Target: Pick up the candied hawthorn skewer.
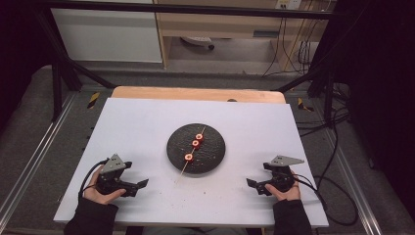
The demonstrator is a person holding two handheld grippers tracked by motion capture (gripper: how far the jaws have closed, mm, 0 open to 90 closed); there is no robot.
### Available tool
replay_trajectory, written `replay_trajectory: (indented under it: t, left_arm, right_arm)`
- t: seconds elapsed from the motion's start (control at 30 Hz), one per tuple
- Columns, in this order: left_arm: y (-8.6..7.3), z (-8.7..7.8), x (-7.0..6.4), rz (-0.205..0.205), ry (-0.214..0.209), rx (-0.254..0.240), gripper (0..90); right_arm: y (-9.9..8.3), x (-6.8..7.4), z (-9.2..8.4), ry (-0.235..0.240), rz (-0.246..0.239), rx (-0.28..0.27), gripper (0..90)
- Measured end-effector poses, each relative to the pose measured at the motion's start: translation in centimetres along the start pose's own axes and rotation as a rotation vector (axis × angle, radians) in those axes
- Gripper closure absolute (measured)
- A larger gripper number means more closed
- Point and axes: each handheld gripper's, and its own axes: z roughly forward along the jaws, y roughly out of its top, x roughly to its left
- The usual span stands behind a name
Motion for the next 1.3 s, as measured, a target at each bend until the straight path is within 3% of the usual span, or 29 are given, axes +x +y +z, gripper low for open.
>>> replay_trajectory:
  t: [0.7, 0.97, 1.17, 1.3]
  left_arm:
    - [0.8, 0.4, -1.0, 0.008, -0.003, 0.018, 6.6]
    - [2.2, 1.0, -1.9, 0.009, -0.006, 0.031, 7.4]
    - [3.6, 1.8, -2.7, -0.015, -0.013, 0.040, 10.3]
    - [4.9, 2.7, -3.5, -0.002, -0.003, 0.055, 11.3]
  right_arm:
    - [0.0, 0.0, -0.2, -0.013, -0.004, -0.006, 0.6]
    - [0.1, 0.0, -0.2, -0.016, 0.001, -0.010, 0.6]
    - [0.1, 0.0, -0.2, -0.017, 0.007, -0.007, 0.6]
    - [0.1, 0.0, -0.2, -0.018, 0.004, -0.009, 0.6]
